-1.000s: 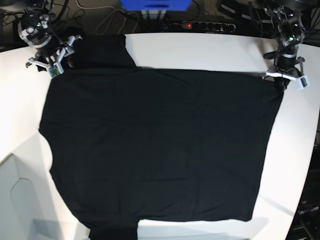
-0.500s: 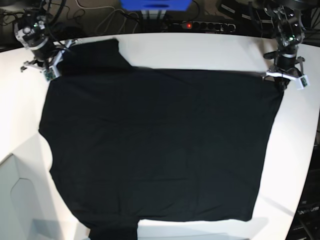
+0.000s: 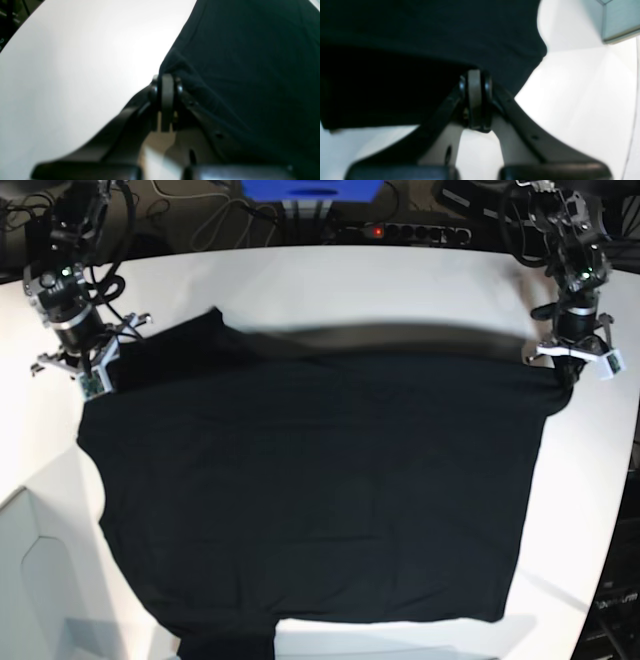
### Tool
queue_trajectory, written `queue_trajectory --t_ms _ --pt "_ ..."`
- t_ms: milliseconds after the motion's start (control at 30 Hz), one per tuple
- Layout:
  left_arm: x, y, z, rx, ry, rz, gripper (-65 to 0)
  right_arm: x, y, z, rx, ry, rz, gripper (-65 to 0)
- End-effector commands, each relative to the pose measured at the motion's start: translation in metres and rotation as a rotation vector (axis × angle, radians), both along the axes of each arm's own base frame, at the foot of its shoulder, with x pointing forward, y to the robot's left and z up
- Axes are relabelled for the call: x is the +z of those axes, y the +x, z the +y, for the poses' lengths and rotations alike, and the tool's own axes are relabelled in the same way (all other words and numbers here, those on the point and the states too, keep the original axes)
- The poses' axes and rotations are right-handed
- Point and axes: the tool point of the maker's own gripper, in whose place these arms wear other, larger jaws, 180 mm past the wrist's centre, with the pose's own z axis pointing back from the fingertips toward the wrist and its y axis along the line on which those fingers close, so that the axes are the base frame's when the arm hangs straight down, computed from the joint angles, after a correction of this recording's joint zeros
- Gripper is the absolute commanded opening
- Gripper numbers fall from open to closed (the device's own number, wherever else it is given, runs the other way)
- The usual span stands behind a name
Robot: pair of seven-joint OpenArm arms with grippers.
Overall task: Fold the T-shirt properly
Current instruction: 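Lift the shoulder corners and pull them toward the hem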
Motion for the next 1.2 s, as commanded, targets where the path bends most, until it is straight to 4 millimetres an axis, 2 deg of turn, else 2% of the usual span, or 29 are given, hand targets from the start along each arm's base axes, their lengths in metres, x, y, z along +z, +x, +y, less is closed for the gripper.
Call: queue_trajectory --t_ms 0,133,433,567,700,800,1000,1167 --pt "0.022 0.013 0.005 -0.005 0.032 -0.069 -64.9 0.016 0.013 0.0 0.019 -0.007 -0.054 -65.0" --pt "0.039 0.035 0.005 -0.007 0.033 -0.134 -64.9 0.029 0.039 -0.004 0.002 -0.01 -0.092 -65.0" --pt "0.07 0.09 0.0 -0.03 -0.009 -0.173 -64.9 0.031 0.097 -0.018 -0.04 0.058 -0.126 -65.0" --pt "0.081 0.112 0.004 -0.022 0.028 -0.165 -64.9 0.033 0.122 -0.017 -0.018 0.072 -0.127 -65.0" --pt "0.071 0.131 0.0 -0.024 0.02 -0.139 -64.9 0.029 0.145 -0.011 0.002 0.103 -0.114 -65.0" --pt "0.058 0.138 -0.006 -0.039 0.005 -0.107 -64.9 0.028 0.158 -0.005 0.013 0.123 -0.107 -65.0" --pt "0.044 0.148 -0.009 -0.044 -0.03 -0.077 -64.9 0.027 0.182 0.002 0.027 0.16 -0.088 -65.0" --pt "0.048 0.153 -0.008 -0.038 -0.034 -0.09 -64.9 0.027 0.194 0.007 0.048 0.171 -0.087 -65.0"
